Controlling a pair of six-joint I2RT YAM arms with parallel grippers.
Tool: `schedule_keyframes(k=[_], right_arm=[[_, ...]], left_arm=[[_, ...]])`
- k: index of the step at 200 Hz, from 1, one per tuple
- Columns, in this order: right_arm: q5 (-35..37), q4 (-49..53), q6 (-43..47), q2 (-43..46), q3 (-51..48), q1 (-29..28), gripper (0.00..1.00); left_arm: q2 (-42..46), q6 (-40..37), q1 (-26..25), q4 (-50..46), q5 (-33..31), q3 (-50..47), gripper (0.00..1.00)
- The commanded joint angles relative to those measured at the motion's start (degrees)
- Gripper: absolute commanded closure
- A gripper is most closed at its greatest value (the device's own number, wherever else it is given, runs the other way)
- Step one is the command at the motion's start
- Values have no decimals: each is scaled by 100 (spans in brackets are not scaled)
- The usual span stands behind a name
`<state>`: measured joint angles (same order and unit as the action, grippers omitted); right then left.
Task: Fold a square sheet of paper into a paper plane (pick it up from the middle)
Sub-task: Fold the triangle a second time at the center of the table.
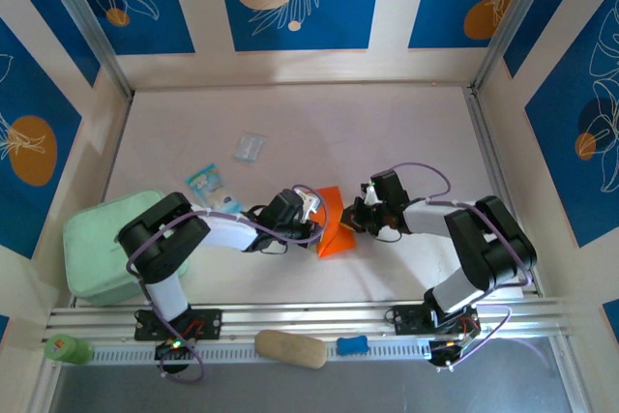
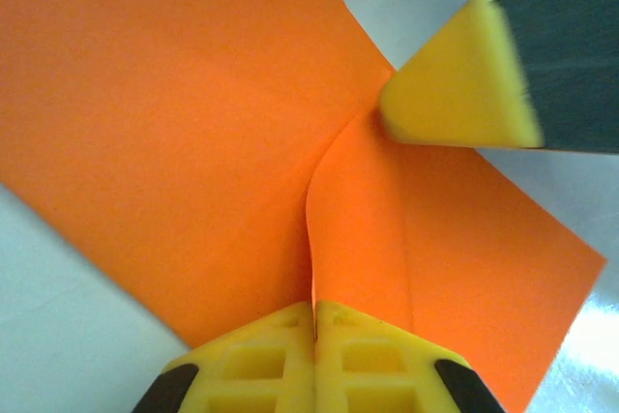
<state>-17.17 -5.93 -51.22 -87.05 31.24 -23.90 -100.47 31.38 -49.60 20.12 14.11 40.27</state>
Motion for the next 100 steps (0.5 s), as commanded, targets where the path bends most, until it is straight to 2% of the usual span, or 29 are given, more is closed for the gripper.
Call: schedule_keyframes(k=[1, 40, 100], right_arm=[[-118, 344, 91, 288, 171, -244, 100], [77, 228, -19, 24, 152, -610, 100], [438, 135, -72, -394, -179, -616, 100]], left_arm=[[-181, -73, 46, -614, 29, -37, 100], [-176, -80, 47, -632, 48, -14, 100], [-19, -60, 47, -698, 74, 21, 100]])
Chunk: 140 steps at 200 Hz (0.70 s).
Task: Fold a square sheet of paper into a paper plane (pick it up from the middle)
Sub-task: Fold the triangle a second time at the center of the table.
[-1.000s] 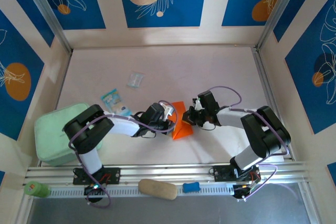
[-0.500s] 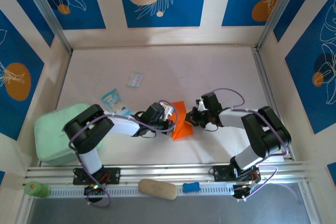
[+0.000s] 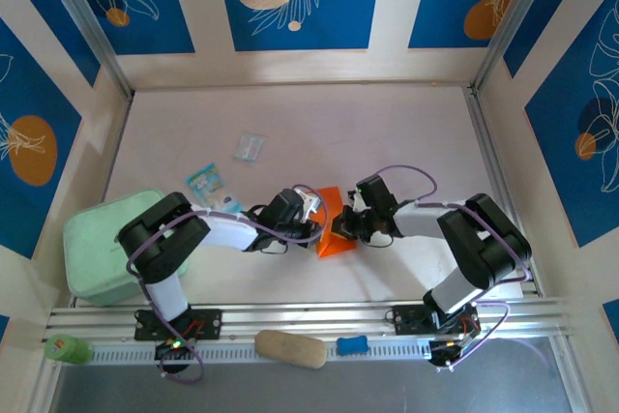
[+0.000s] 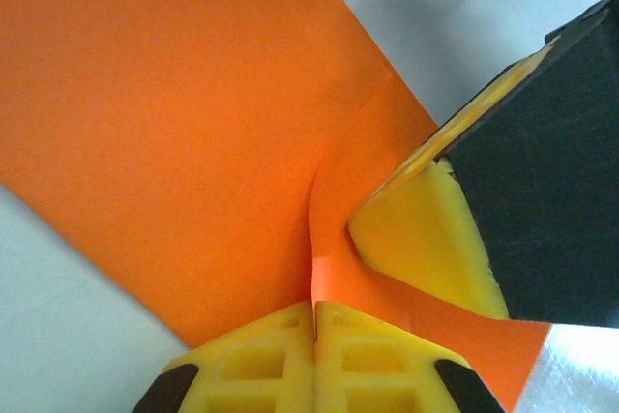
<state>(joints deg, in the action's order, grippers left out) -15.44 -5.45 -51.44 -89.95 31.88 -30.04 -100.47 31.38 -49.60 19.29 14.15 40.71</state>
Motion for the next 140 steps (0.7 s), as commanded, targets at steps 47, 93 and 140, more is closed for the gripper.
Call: schedule_keyframes(k=[47, 93, 140], right_arm=[[164, -160, -185, -171, -375, -10, 100], [178, -259, -261, -147, -424, -10, 100], [144, -397, -327, -233, -454, -10, 100]], left_arm=[[750, 156, 43, -1078, -163, 59, 65], [1632, 243, 38, -1399, -145, 35, 66], [923, 557, -14, -848, 1249, 311, 90]])
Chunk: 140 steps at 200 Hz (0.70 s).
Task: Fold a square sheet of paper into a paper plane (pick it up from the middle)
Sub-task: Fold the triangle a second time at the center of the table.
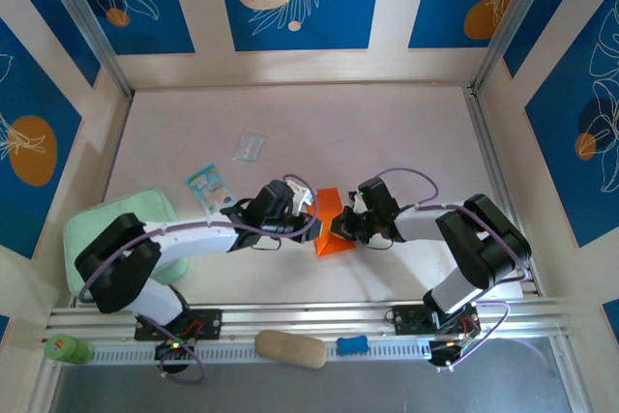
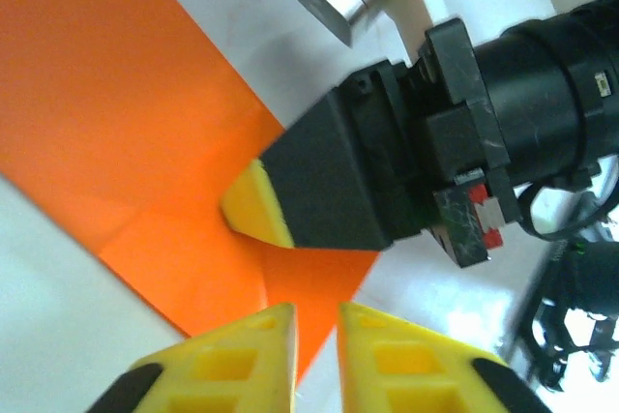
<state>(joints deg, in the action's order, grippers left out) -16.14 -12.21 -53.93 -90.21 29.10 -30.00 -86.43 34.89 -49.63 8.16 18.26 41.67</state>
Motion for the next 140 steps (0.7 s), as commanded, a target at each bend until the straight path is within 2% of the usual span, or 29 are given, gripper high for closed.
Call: schedule_keyframes(k=[1, 31, 85, 108, 140], right_arm=[[215, 279, -80, -207, -177, -15, 100], [199, 298, -72, -201, -182, -15, 100], [182, 332, -71, -224, -151, -15, 100], [167, 322, -79, -214, -137, -15, 100], [181, 359, -70, -199, -158, -10, 100]], left_arm=[[-498, 217, -12, 282, 859, 221, 90], [-1096, 506, -21, 641, 1274, 361, 92], [-1596, 595, -22, 810, 1485, 523, 92], [-1738, 552, -21, 686, 1380, 553, 92], [-1763, 340, -22, 107, 909, 380, 93]])
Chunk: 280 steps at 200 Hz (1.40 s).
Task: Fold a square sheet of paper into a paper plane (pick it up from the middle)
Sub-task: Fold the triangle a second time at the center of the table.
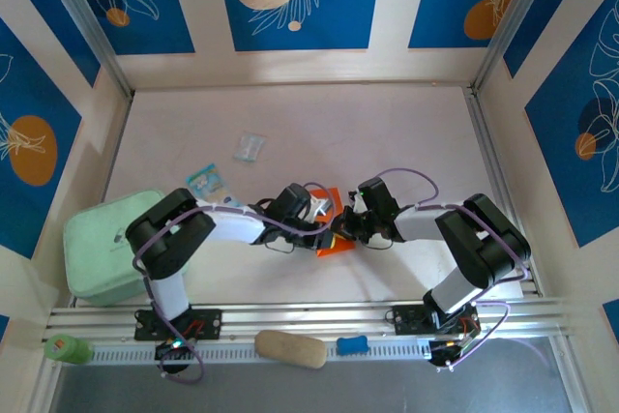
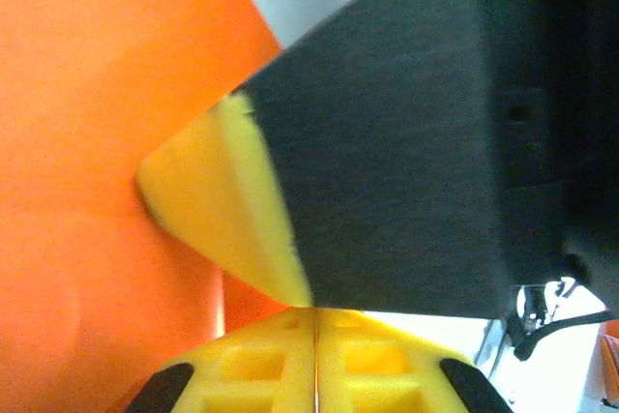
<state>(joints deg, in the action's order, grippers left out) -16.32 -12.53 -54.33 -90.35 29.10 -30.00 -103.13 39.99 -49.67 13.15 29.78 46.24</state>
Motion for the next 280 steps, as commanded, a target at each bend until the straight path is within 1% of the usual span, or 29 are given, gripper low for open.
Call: schedule_keyframes(k=[1, 40, 62, 76, 99, 126, 133, 146, 169, 186, 211, 236, 255, 280], right_arm=[[203, 392, -32, -186, -159, -8, 100], [243, 440, 2, -183, -168, -6, 100], [259, 425, -15, -168, -197, -6, 100], [256, 432, -5, -167, -195, -6, 100], [266, 453, -3, -150, -203, 7, 100], [287, 445, 0, -132, -203, 6, 100], [263, 452, 5, -137, -203, 11, 100], [248, 448, 13, -134, -203, 12, 100], [234, 434, -2, -80, -196, 10, 100], [191, 445, 21, -63, -162, 12, 100], [184, 462, 10, -70, -142, 12, 100], [182, 496, 18, -80, -114, 28, 100], [166, 529, 28, -97, -80, 29, 100], [189, 557, 27, -63, -71, 34, 100]], left_arm=[[-93, -168, -17, -387, -244, -87, 93], [17, -132, -16, -284, -122, -610, 94], [151, -64, -30, -146, 78, -859, 94], [292, -95, -49, -276, 67, -975, 94], [574, -191, -60, -575, -128, -1181, 94], [810, -355, -141, -749, 19, -1275, 94], [898, -433, -188, -888, -35, -1243, 94], [1142, -492, -236, -1057, -324, -1257, 94], [1567, -466, -237, -1017, -585, -1160, 95], [1680, -465, -236, -896, -685, -941, 95], [1306, -588, -201, -827, -816, -402, 95], [623, -625, -194, -728, -585, 92, 96], [244, -513, -194, -655, -365, 143, 96], [63, -492, -192, -609, -183, -205, 96]])
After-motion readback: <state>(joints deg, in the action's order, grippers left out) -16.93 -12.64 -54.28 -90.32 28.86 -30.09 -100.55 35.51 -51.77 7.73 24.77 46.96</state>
